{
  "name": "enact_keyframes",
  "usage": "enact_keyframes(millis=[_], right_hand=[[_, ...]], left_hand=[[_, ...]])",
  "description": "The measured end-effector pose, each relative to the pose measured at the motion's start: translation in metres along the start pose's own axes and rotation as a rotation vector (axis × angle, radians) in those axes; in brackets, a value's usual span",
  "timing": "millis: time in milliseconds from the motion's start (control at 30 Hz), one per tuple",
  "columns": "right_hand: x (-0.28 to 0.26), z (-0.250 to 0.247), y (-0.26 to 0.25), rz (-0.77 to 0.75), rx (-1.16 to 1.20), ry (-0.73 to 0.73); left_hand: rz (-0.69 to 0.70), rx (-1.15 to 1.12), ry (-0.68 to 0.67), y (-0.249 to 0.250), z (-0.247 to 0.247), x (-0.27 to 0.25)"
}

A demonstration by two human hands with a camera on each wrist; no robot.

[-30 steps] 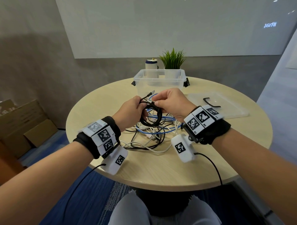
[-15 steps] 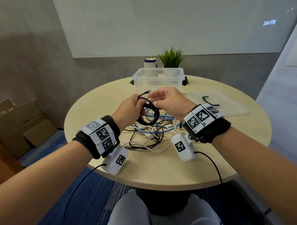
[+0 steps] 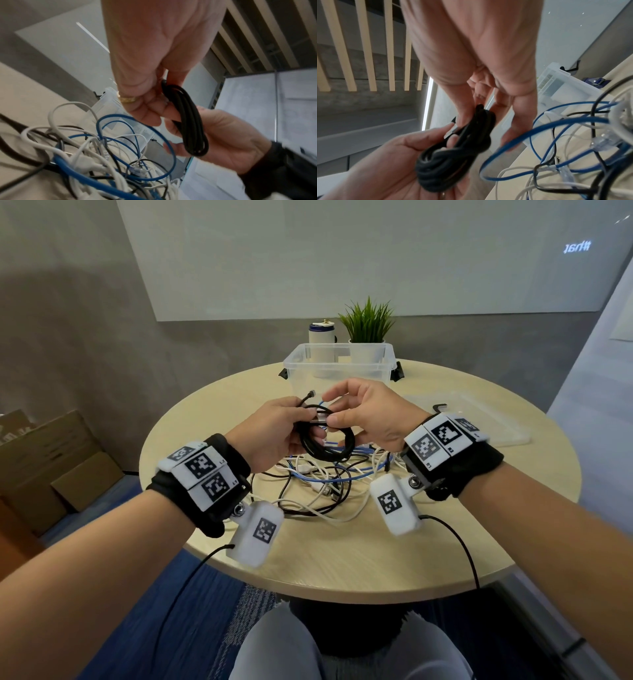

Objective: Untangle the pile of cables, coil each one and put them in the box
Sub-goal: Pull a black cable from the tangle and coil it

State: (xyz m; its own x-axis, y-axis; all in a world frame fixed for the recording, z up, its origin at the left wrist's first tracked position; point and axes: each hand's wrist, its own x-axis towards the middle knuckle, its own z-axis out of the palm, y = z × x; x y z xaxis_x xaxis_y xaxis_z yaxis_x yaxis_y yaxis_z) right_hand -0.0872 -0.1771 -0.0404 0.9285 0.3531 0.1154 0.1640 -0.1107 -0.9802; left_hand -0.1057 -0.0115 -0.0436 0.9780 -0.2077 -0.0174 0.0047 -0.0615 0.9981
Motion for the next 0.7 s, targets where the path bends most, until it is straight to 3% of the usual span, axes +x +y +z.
enact_keyframes(millis=[133,300,533,700], right_hand=[[-0.003,-0.002,-0.001,0.006,0.075,-0.050],[-0.002,-0.006,-0.003,0.013,0.132,-0.082],[-0.001,-0.010,-0.003,0.054,0.185,-0.056],[-0.001,-0.011,-0.005,0.097,0.235,-0.106]], left_hand=[[-0.133,-0.088,-0.011,0.004,-0.004,-0.001],[-0.199,-0.205,-0.038,0.004,-0.004,-0.004],[-0.052,-0.299,-0.107,0.001,-0.008,-0.005],[-0.035,-0.389,-0.059,0.000,-0.002,-0.003]])
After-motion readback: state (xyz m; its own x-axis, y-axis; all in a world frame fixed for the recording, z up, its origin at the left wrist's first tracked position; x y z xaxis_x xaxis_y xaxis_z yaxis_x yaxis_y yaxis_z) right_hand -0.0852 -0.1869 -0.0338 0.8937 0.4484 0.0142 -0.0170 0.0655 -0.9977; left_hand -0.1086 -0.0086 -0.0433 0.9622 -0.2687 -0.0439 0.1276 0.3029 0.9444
